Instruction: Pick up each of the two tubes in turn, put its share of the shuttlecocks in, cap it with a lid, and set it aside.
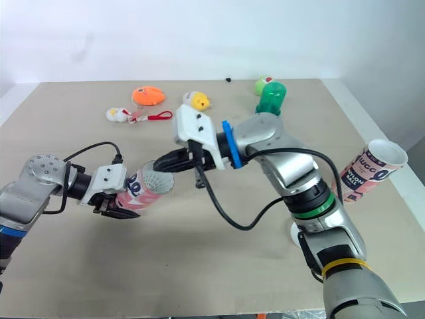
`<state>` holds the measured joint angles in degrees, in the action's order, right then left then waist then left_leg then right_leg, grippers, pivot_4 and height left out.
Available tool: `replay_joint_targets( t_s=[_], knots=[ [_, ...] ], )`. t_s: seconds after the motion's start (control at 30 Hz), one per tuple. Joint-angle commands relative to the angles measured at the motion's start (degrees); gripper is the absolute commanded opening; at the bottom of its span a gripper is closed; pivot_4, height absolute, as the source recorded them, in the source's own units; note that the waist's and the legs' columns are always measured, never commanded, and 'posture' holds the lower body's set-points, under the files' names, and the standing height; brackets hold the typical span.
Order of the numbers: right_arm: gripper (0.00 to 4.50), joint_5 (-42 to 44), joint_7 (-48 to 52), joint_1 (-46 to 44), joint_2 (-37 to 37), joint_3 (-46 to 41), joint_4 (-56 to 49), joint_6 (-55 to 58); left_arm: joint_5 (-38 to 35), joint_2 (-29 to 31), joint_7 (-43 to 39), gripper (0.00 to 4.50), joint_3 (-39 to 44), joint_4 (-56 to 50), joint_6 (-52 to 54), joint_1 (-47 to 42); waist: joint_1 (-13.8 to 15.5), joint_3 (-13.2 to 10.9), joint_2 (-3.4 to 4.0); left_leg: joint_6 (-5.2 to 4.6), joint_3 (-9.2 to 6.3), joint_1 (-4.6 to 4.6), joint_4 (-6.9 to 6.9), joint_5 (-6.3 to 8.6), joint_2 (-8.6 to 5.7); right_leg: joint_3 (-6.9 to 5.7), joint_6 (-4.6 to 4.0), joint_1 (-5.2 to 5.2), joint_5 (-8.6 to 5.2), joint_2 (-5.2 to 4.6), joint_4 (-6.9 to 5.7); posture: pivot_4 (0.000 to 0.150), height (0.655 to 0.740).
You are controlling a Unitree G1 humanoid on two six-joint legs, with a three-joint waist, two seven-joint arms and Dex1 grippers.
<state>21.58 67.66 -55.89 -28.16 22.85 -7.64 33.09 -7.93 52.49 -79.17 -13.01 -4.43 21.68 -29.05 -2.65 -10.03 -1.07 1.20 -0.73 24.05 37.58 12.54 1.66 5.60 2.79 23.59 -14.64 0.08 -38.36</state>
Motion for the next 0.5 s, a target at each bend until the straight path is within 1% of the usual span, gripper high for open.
replay_joint_targets(
  t_s=[0.03, 0.13, 0.3, 0.4, 0.5],
  knots=[
    [0.04, -6.5, 0.5, -2.5, 1.9, 4.6, 3.1, -5.6, -0.1, -0.2, 0.5, 2.99, 0.3, 0.0, 0.1, -0.7, 0.0, 0.0, 0.00, 0.00, 0.00, 0.00, 0.00, 0.00, -0.01, 0.00, 0.00, 0.00, -0.01, -0.01, -0.01, 0.150, 0.7400],
    [0.04, -10.9, 0.2, -4.6, 6.3, 8.8, 7.8, -9.3, -0.1, -0.3, 0.5, 2.99, 0.3, 0.0, 0.1, -0.8, -0.1, 0.0, 0.00, 0.01, 0.05, -0.01, 0.01, 0.00, -0.02, 0.02, 0.01, 0.01, 0.00, -0.03, -0.01, 0.150, 0.7400],
    [0.04, -15.2, 1.8, -6.1, 10.5, 12.0, 11.7, -13.6, -0.1, -0.4, 0.7, 2.99, 0.3, -0.4, 0.5, -0.8, 0.1, 0.0, -0.02, 0.03, 0.00, 0.05, 0.03, -0.02, -0.05, 0.02, -0.17, 0.20, -0.09, -0.03, -0.42, 0.150, 0.7400],
    [0.04, -16.1, 2.5, -6.0, 11.9, 12.0, 12.0, -14.7, -0.2, -0.4, 0.8, 2.99, 0.3, -0.7, 0.8, -0.6, 0.0, 0.0, -0.03, 0.03, 0.01, 0.04, 0.04, -0.02, -0.07, 0.04, -0.26, 0.29, -0.15, -0.04, -0.62, 0.150, 0.7400],
    [0.04, -14.1, 4.0, -5.6, 12.2, 9.6, 10.2, -13.0, -0.3, -0.3, 1.0, 2.99, 0.6, -1.3, 1.1, -0.1, 0.0, 0.0, -0.03, 0.04, -0.06, 0.03, 0.04, -0.03, -0.01, 0.00, -0.30, 0.32, -0.18, 0.06, -0.68, 0.150, 0.7400]
  ],
)
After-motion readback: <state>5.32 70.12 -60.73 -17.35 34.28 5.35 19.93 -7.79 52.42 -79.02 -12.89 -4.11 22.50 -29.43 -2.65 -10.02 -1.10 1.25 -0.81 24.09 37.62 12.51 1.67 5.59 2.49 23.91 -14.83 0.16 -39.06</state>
